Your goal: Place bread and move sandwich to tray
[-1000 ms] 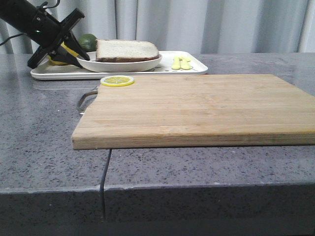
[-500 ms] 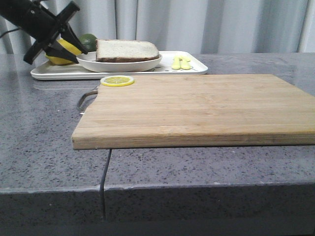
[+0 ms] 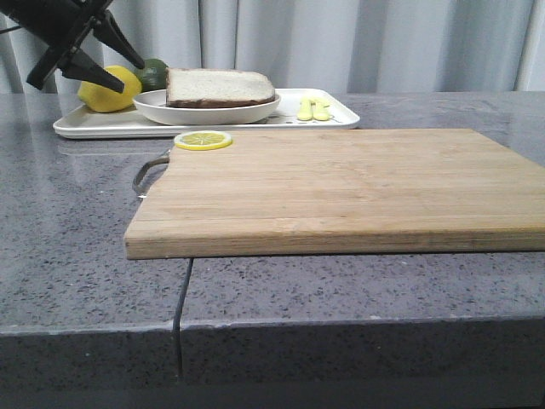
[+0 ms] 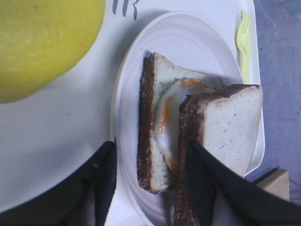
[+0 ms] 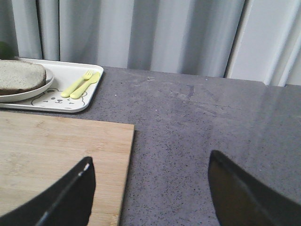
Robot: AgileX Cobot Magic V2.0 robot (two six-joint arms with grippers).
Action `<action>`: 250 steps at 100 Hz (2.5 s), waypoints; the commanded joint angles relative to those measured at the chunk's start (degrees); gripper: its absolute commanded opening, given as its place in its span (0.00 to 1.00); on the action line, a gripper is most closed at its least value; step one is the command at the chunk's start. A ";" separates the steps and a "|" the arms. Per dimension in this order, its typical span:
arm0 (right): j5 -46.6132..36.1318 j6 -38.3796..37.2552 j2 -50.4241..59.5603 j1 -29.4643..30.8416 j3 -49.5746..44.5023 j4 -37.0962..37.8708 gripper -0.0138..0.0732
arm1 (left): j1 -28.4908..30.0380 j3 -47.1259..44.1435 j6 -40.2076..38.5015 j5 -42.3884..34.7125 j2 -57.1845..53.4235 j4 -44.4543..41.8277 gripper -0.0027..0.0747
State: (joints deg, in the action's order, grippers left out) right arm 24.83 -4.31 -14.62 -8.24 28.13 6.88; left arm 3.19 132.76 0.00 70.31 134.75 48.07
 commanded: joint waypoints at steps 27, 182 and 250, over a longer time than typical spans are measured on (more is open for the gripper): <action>-4.32 -0.16 -0.54 0.31 1.51 0.83 0.75 | 1.21 2.44 0.49 1.77 -13.96 2.78 0.44; -5.25 -0.16 -0.54 0.31 1.51 0.83 0.75 | -13.92 -66.79 1.94 -44.23 -79.18 -32.82 0.44; -9.70 -0.15 -0.54 0.31 -3.85 0.83 0.75 | -13.92 -108.13 1.94 -63.54 -112.19 -32.61 0.44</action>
State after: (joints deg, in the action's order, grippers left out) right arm 20.36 -4.31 -14.62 -8.24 24.07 6.88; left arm -10.19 24.51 2.08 12.17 22.57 14.72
